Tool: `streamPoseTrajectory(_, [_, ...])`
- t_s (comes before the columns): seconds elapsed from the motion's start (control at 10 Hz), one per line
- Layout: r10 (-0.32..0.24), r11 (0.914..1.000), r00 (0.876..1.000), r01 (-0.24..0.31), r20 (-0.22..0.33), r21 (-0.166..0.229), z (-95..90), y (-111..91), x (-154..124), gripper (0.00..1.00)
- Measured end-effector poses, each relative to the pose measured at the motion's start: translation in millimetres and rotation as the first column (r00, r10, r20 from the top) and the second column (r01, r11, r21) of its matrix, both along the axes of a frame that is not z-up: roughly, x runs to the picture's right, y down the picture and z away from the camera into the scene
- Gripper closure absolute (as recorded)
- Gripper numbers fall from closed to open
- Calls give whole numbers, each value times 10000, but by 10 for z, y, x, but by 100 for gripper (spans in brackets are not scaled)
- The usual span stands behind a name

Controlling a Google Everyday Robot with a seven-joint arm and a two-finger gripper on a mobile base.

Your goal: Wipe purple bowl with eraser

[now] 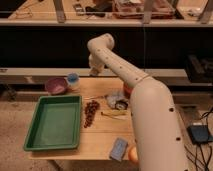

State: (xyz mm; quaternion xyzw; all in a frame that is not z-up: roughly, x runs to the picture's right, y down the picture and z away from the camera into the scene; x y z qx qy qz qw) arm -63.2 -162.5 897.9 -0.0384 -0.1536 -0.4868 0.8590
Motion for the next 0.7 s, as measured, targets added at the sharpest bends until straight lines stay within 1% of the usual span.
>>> streamPoseTrajectory(0.1, [152, 9992, 9986, -171, 509, 365, -153, -155, -126, 100])
streamPoseTrajectory(0.2, [218, 9981, 9962, -266, 847, 559, -228, -226, -228, 100])
streamPoseTrajectory(0.4, [137, 9955, 9857, -293, 1680, 904, -371, -306, -605, 100])
streamPoseTrajectory(0.5, [-70, 9932, 9765, -183, 2155, 1148, -454, -333, -856, 100])
streamPoseTrajectory(0.7, [-377, 9894, 9562, -52, 2904, 1454, -579, -367, -1224, 100])
